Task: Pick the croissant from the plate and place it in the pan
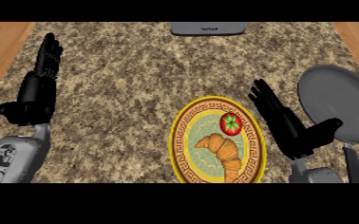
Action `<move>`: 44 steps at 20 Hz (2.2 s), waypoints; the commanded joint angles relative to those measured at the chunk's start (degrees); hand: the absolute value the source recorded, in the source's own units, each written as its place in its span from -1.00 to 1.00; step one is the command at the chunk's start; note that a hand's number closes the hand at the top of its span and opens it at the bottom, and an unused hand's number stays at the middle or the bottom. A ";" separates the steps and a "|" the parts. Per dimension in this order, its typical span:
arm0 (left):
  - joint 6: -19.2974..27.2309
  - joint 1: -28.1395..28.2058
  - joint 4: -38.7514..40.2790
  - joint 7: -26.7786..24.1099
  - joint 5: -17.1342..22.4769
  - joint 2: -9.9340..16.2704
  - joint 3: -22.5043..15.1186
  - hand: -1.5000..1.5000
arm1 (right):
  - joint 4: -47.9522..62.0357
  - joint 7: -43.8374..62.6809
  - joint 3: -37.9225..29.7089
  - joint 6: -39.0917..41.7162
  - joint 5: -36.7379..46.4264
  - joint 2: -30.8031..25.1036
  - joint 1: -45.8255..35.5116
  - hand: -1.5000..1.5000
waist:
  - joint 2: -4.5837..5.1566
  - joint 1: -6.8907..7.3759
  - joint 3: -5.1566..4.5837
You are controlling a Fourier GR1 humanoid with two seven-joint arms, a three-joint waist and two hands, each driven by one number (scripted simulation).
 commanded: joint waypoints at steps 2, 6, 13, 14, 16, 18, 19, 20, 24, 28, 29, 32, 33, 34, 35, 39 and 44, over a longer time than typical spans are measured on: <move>-0.46 0.29 -0.47 4.75 1.27 -2.40 -1.62 0.00 | -0.48 0.88 2.08 10.10 -4.86 0.41 -8.92 1.00 | -0.43 1.88 -0.78; -3.75 0.49 1.06 8.42 6.79 -5.01 -1.95 0.00 | -6.57 -1.00 7.86 23.97 -10.42 2.23 -19.41 1.00 | 0.11 6.22 -0.72; -3.85 3.37 -0.49 13.30 10.04 -6.97 -1.92 0.00 | 3.65 -27.01 -0.81 36.84 11.65 -19.07 -15.99 -1.00 | 0.05 1.66 -0.61; -5.69 3.60 -2.89 15.67 11.60 -4.55 -0.68 0.00 | 3.58 -29.75 -1.53 36.37 14.54 -20.21 -15.87 -1.00 | -0.34 1.66 -0.65; -5.55 3.00 -2.72 16.10 11.75 -5.12 -0.60 0.00 | 8.36 -34.74 -3.57 36.36 18.58 -22.02 -20.51 -1.00 | -0.12 2.11 -0.69; -5.53 2.47 -1.76 15.78 11.00 -4.82 -0.41 0.00 | 9.02 -41.35 -1.80 36.92 23.63 -23.20 -22.32 -1.00 | -0.01 2.05 -0.70; -6.34 3.47 -2.97 15.59 11.38 -4.09 -0.04 0.00 | 8.74 -42.42 -1.67 35.85 25.54 -24.55 -23.22 -1.00 | -0.16 2.18 -0.73; -5.93 4.81 -2.71 14.76 11.13 -6.08 -1.37 0.00 | 10.49 -45.47 -0.47 36.21 27.38 -25.19 -23.54 -1.00 | -0.07 2.27 -0.74; -7.15 4.76 -2.15 15.17 11.83 -4.19 1.52 0.00 | 7.55 -38.99 3.96 34.32 28.55 -22.59 -30.67 -1.00 | -0.47 1.59 -0.91; -5.89 4.61 -3.75 16.30 11.05 -4.91 1.00 0.00 | 3.26 -37.61 11.17 31.00 37.90 -23.65 -32.59 -1.00 | -0.60 1.36 -0.91; -5.50 3.96 -4.79 19.32 11.25 -4.38 0.90 0.00 | 1.79 -33.10 12.00 30.20 38.57 -21.93 -34.90 -1.00 | -0.72 1.33 -0.92; -3.41 3.72 -5.41 19.50 9.11 -6.70 -0.87 0.00 | 1.97 -32.58 16.64 28.04 45.06 -19.57 -35.49 -1.00 | -0.61 1.09 -0.89; -4.88 5.47 -5.94 18.77 9.61 -5.05 0.40 0.00 | 0.76 -32.41 18.11 29.05 46.26 -20.32 -34.32 -1.00 | -0.69 1.03 -0.90; -6.51 5.82 -4.48 16.86 10.39 -5.05 1.23 0.00 | 0.59 -31.70 18.87 29.91 47.40 -20.16 -35.65 -1.00 | -0.63 0.99 -0.93; -6.23 6.32 -8.06 20.18 11.03 -3.92 1.53 0.00 | 0.16 -31.48 19.96 29.68 49.26 -20.55 -34.85 -1.00 | -0.74 1.11 -0.90; -5.75 4.93 -7.99 20.43 10.28 -4.70 0.73 0.00 | 3.39 -32.46 26.32 35.20 55.94 -25.28 -39.20 -1.00 | -0.54 1.98 -0.91; -8.55 5.92 -3.49 16.79 10.34 -4.81 3.35 0.00 | -6.93 -29.90 28.66 35.85 58.98 -25.30 -34.45 -1.00 | -0.69 0.27 -0.92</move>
